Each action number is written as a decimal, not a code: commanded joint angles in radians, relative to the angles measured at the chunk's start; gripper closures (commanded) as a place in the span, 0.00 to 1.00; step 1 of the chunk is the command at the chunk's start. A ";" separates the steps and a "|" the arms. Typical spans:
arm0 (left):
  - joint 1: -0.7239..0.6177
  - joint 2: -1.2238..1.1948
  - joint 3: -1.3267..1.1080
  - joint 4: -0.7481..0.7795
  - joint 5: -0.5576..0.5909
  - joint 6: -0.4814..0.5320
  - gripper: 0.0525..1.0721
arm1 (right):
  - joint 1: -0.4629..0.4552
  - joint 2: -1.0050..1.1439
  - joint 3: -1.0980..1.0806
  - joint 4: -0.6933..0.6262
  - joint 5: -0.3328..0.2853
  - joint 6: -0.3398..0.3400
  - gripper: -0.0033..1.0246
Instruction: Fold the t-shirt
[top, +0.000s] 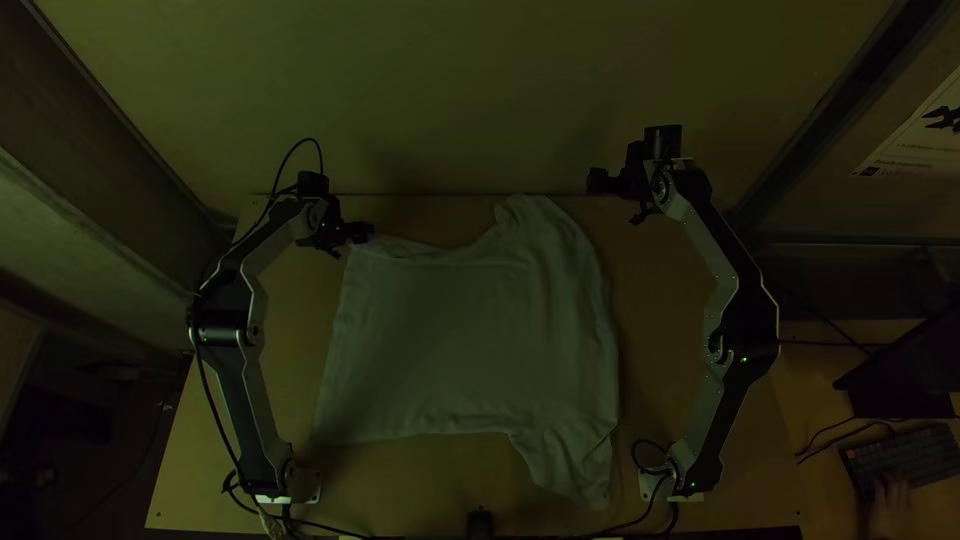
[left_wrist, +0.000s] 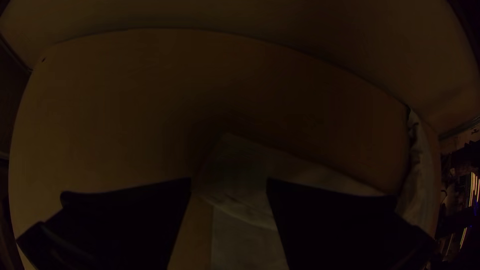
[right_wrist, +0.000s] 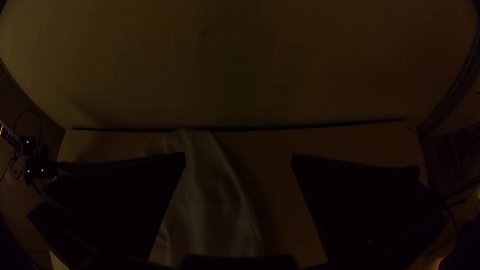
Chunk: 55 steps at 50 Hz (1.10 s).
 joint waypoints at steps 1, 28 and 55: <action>-0.004 0.035 0.027 0.007 0.004 -0.034 0.77 | 0.008 0.025 0.023 -0.016 -0.006 0.025 0.06; 0.017 -0.051 0.073 -0.038 0.003 -0.060 0.98 | 0.004 0.175 0.189 -0.166 -0.012 0.050 0.10; 0.016 -0.062 0.080 -0.038 -0.001 -0.073 0.98 | 0.042 0.380 0.361 -0.372 -0.025 0.062 0.19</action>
